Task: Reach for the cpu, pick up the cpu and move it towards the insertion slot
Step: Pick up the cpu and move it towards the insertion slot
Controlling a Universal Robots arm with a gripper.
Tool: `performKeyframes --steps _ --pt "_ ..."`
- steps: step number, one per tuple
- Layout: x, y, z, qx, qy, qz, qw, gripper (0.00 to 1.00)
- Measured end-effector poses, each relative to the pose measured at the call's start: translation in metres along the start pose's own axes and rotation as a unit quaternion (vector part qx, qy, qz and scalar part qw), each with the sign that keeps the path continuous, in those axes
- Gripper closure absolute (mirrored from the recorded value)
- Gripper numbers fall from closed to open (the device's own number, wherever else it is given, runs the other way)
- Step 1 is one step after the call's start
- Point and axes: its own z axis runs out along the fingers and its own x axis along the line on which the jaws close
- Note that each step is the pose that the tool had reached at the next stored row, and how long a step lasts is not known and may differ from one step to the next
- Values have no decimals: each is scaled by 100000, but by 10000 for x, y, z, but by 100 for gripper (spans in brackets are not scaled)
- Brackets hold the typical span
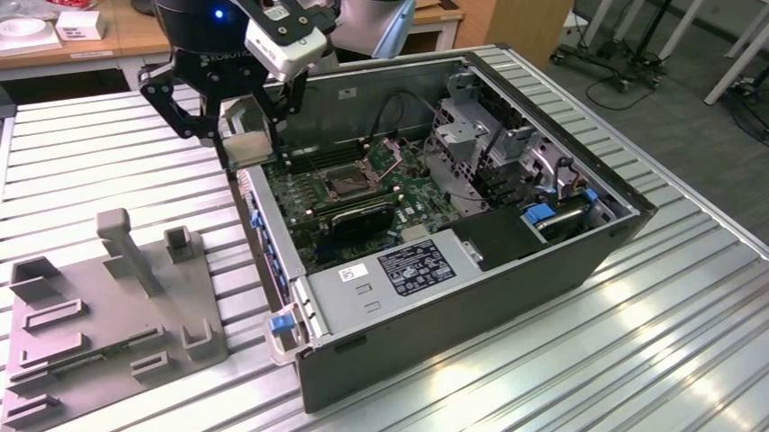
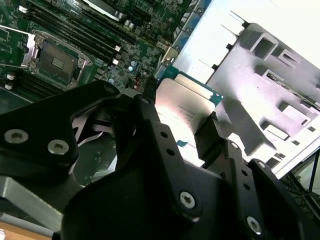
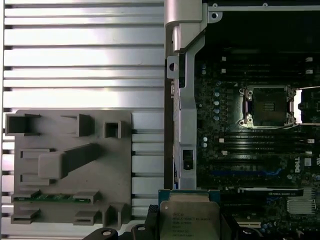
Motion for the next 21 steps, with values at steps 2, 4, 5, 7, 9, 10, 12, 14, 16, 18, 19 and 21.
performKeyframes --steps 2,4,5,7,9,10,12,14,16,18,19,21 --pt "-17 2 1 -2 -3 -2 100000 45" --pt "-47 5 3 -2 -2 1 100000 45" --pt "-53 5 3 2 2 0 100000 45" --pt "-61 6 4 -1 -1 0 100000 45" --pt "-66 7 4 -4 -2 -2 100000 45" --pt "-97 12 6 2 -1 1 100000 45" --pt "-106 15 6 0 0 -1 100000 45" --pt "-109 16 6 3 3 1 100000 45" --pt "-113 17 7 1 0 -1 100000 45" --pt "-115 19 7 1 0 -1 100000 45" --pt "-117 20 7 1 0 1 100000 45" --pt "-120 22 7 2 1 -1 100000 45"
